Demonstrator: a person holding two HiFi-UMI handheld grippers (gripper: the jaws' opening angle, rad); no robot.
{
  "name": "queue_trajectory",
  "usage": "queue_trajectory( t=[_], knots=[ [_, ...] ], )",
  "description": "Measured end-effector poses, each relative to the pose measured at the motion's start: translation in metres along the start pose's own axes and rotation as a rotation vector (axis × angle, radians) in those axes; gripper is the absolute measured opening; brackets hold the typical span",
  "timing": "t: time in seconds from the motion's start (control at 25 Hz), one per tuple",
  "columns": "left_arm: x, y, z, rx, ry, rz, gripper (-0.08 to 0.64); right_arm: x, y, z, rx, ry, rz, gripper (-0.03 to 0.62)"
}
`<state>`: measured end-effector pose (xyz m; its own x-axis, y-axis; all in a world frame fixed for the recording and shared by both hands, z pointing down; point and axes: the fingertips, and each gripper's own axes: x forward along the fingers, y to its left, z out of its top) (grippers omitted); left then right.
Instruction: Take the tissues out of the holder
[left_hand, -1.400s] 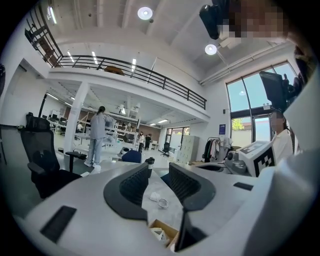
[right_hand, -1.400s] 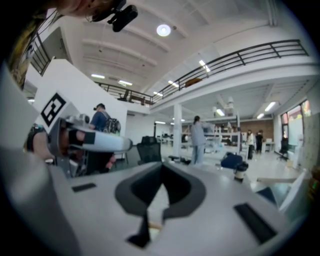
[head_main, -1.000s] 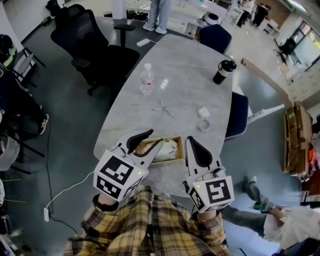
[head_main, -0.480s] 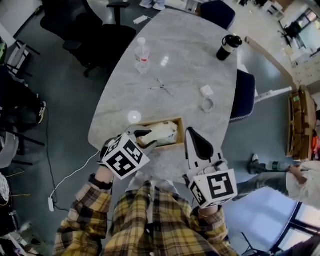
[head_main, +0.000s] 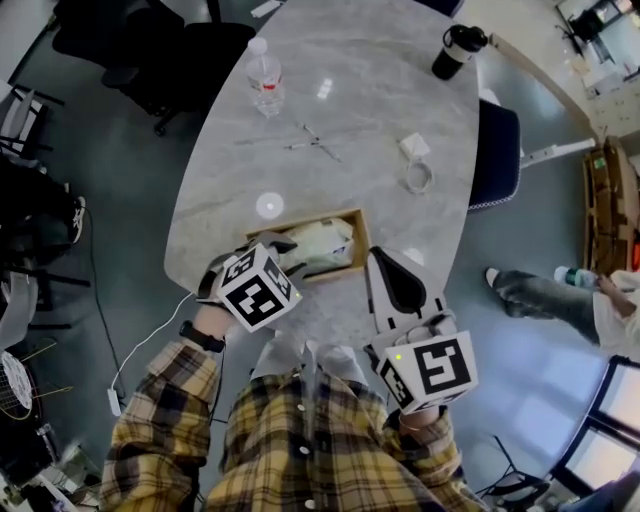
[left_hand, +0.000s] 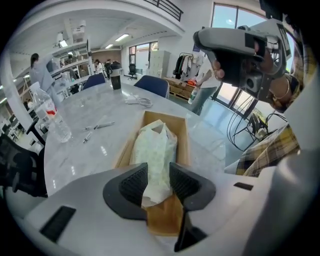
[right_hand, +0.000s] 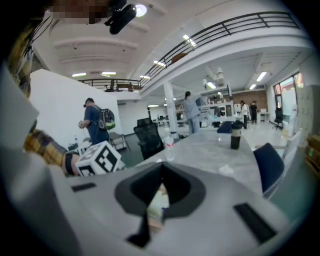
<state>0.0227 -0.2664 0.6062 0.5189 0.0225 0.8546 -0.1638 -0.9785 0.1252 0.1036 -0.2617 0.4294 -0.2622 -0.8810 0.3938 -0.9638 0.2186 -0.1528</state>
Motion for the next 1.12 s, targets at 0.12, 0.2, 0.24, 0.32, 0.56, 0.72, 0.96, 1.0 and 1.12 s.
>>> queue_trajectory(
  t=[0.12,0.2,0.24,0.32,0.56,0.72,0.96,1.0,1.12],
  knots=[
    [0.014,0.001,-0.004,0.054,0.058,-0.003,0.135,-0.001,-0.001,-0.008,0.022,0.009,-0.007,0.009],
    [0.024,0.0,-0.005,0.091,0.098,-0.015,0.135,-0.002,-0.005,-0.01,0.03,0.008,-0.014,0.009],
    [0.03,-0.001,-0.006,0.106,0.118,-0.022,0.135,-0.002,-0.007,-0.011,0.031,0.007,-0.019,0.009],
    [0.039,-0.001,-0.009,0.13,0.158,-0.033,0.135,-0.003,-0.012,-0.012,0.036,0.009,-0.03,0.009],
    [0.058,-0.002,-0.015,0.196,0.252,-0.063,0.135,-0.01,-0.029,-0.015,0.055,0.012,-0.071,0.009],
    [0.062,-0.002,-0.017,0.192,0.262,-0.096,0.135,-0.009,-0.036,-0.019,0.067,0.021,-0.088,0.009],
    [0.062,-0.001,-0.015,0.139,0.227,-0.114,0.133,-0.005,-0.039,-0.022,0.073,0.032,-0.086,0.009],
    [0.062,0.0,-0.014,0.127,0.224,-0.115,0.131,-0.004,-0.039,-0.022,0.072,0.033,-0.084,0.009],
    [0.061,0.001,-0.011,0.107,0.221,-0.13,0.107,-0.001,-0.036,-0.022,0.071,0.036,-0.079,0.009]
  ],
)
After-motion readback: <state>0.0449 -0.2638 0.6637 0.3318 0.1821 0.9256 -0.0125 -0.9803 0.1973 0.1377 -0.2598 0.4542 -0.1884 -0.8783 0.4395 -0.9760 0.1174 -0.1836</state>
